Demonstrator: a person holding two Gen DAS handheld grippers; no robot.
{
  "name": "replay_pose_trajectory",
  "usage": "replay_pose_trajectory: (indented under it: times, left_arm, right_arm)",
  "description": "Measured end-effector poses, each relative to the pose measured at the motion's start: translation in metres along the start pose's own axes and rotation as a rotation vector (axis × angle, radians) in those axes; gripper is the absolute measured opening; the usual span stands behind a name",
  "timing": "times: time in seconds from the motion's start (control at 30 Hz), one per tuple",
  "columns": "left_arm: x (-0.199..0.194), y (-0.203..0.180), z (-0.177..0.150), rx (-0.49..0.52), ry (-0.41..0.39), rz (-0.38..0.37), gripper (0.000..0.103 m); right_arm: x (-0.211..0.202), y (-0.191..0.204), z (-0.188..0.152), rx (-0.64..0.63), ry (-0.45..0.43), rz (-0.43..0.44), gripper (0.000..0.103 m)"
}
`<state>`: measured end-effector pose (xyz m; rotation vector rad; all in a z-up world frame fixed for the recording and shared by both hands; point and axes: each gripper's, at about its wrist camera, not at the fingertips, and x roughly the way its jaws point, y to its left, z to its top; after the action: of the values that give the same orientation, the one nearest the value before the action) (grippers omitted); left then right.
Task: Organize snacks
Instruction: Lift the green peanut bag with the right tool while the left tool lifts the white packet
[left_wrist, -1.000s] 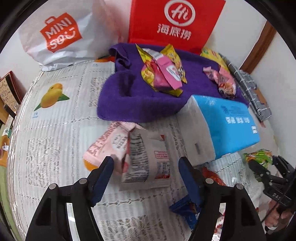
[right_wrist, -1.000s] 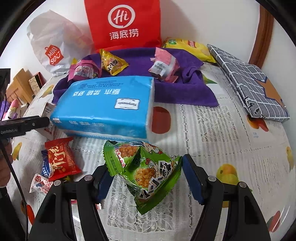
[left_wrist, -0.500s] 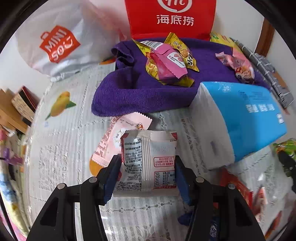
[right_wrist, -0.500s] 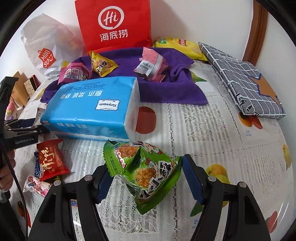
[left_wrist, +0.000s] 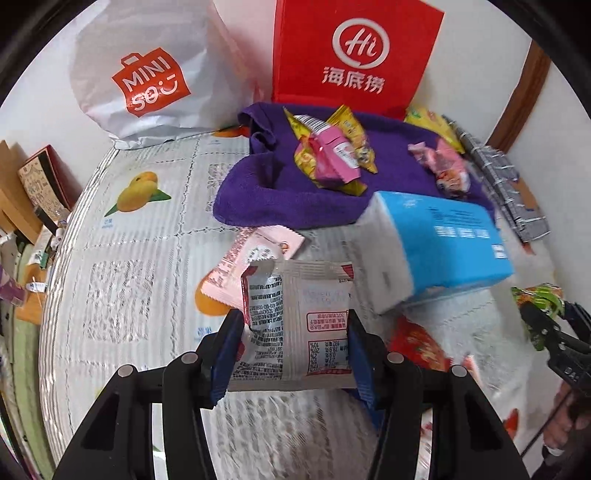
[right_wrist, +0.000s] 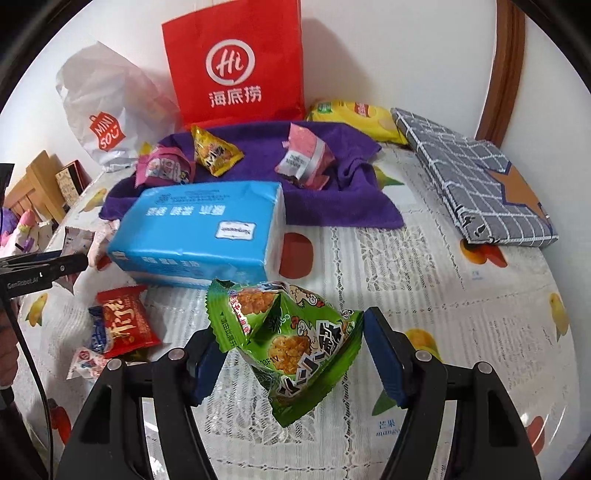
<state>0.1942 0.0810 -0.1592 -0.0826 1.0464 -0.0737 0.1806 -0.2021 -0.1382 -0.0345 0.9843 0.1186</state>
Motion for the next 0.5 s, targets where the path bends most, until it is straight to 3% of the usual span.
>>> replay_pose_trajectory:
  times: [0.5]
  left_arm:
    - [-0.05, -0.032, -0.008, 0.019, -0.08, -0.063, 0.052]
  right_arm:
    - [-0.043, -0.005, 0.006, -0.009, -0.082, 0.003, 0.07]
